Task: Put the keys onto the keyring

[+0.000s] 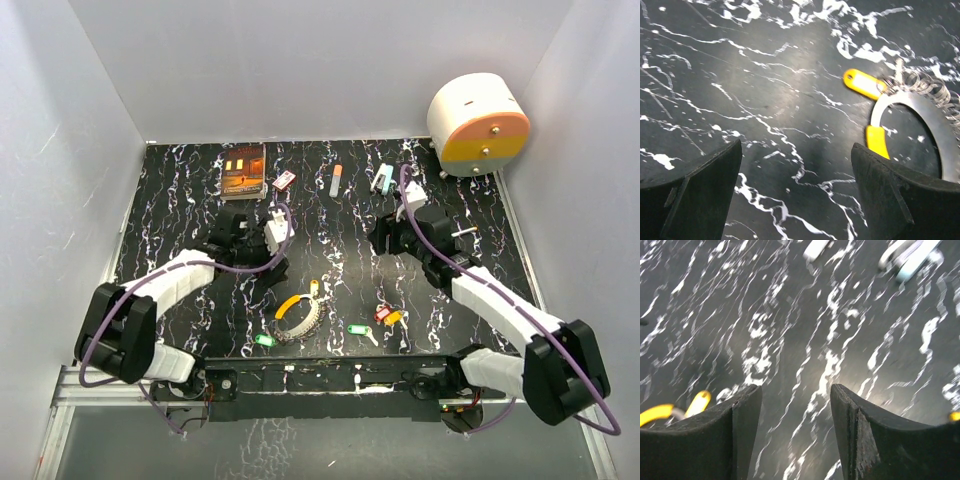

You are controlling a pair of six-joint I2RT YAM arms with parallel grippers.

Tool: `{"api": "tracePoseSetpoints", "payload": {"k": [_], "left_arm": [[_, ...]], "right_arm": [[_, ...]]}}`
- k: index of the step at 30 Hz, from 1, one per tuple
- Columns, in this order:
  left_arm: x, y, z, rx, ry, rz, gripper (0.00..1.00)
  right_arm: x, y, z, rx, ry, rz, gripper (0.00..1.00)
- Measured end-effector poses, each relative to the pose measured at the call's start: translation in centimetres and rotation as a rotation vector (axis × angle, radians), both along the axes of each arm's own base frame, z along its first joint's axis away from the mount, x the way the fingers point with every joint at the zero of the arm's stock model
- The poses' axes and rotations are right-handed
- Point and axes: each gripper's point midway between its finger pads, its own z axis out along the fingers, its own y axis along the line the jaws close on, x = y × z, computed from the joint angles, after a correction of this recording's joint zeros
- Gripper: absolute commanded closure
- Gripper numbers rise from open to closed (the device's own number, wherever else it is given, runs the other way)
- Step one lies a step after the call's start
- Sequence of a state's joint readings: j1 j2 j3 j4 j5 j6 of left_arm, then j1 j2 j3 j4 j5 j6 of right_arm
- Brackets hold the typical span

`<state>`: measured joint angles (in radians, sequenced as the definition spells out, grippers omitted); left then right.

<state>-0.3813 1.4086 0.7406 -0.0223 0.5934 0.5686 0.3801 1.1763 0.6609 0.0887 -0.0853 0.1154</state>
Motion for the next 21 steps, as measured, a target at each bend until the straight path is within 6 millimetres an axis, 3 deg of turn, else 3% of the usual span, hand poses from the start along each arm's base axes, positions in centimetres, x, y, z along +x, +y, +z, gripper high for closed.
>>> {"api": "tracePoseSetpoints", "payload": {"k": [4, 8, 12, 18, 21], "left_arm": [[-2.7, 0.0, -0.3, 0.08, 0.017, -0.085, 0.12], [-5.1, 0.3, -0.8, 0.147, 0.059, -0.17, 0.16], [-7.7, 1.4, -0.5, 0.2, 0.076, -0.264, 0.19], [-11.6, 1.8, 0.3, 0.264, 0.079, -0.446, 0.23], [-12.6, 1.3, 0.9, 0.277, 0.079, -0.504, 0.23]], "right_arm": [[-4.2, 1.7, -0.3, 0.08, 0.123, 0.065, 0.44], [-7.6, 3.3, 0.7, 0.174, 0.181, 0.133, 0.47], [-10.2, 4.3, 0.0, 0.224, 0.27, 0.172, 0.5], [-12.2, 4.5, -1.9, 0.243, 0.394, 0.163, 0.55], [-12.6, 4.5, -2.7, 0.249, 0.438, 0.144, 0.59]]}}
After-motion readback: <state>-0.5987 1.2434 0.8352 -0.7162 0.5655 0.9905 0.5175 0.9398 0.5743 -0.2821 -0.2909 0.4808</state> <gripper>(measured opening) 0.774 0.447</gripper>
